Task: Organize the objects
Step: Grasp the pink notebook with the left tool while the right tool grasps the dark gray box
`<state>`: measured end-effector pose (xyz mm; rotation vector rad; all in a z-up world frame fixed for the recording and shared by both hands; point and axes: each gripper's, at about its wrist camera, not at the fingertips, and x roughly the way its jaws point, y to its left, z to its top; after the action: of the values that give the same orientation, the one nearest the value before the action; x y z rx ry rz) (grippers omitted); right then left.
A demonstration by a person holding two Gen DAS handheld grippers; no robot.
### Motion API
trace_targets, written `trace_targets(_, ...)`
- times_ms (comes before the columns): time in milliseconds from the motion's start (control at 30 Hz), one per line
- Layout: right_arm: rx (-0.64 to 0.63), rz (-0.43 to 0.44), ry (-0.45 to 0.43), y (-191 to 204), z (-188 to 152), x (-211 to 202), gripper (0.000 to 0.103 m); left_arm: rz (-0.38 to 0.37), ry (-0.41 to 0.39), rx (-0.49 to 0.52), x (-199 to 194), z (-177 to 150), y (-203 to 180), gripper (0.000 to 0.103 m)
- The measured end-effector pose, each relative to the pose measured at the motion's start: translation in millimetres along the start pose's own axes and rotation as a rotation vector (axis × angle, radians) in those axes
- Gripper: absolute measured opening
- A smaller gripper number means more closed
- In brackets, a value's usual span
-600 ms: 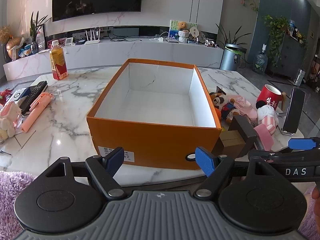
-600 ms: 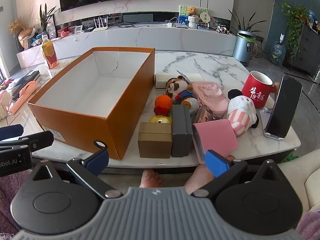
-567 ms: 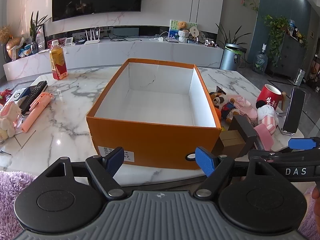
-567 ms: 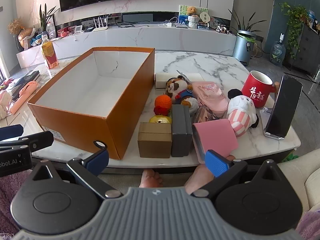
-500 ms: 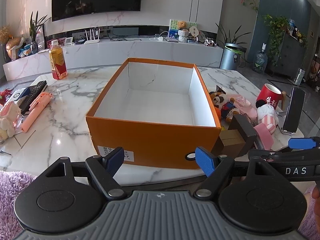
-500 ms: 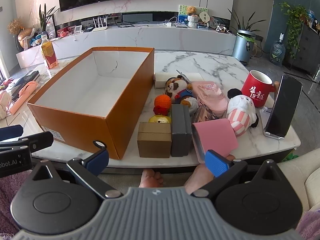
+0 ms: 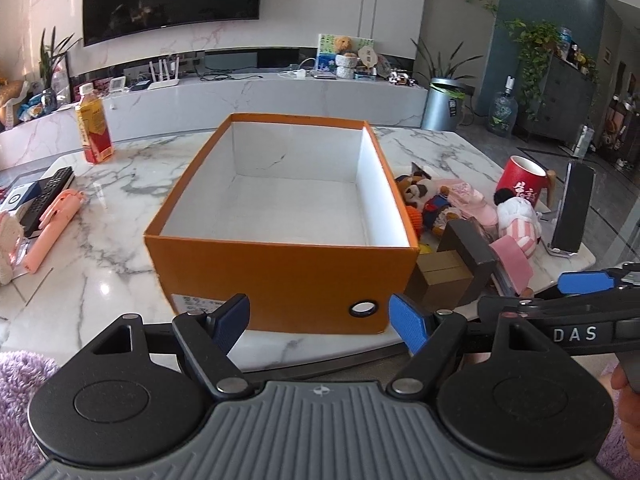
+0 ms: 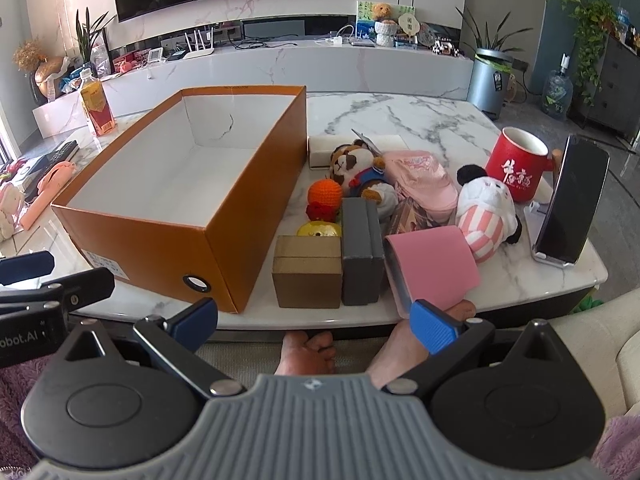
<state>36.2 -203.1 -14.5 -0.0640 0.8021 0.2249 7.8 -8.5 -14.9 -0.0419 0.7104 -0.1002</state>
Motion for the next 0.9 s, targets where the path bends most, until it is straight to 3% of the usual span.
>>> trace_targets(267, 0.098, -0.037, -0.002, -38, 4, 6, 0.1, -0.143, 0.003, 0.09, 7, 11, -28, 0.079)
trace_targets(467, 0.174, -0.064, 0.001, -72, 9, 13, 0.084, -0.244, 0.007, 0.135, 20, 30, -54, 0.069)
trace_targets(567, 0.198, -0.067, 0.003, -86, 11, 19, 0.068, -0.293, 0.03, 0.172, 32, 40, -70, 0.063)
trace_targets(733, 0.241, -0.114, 0.003, -118, 12, 33, 0.05, -0.409, 0.07, 0.336, 55, 54, -110, 0.062)
trace_targets(900, 0.348, -0.117, 0.047, -155, 5, 58, 0.037, -0.432, 0.126, 0.482, 84, 65, -154, 0.062)
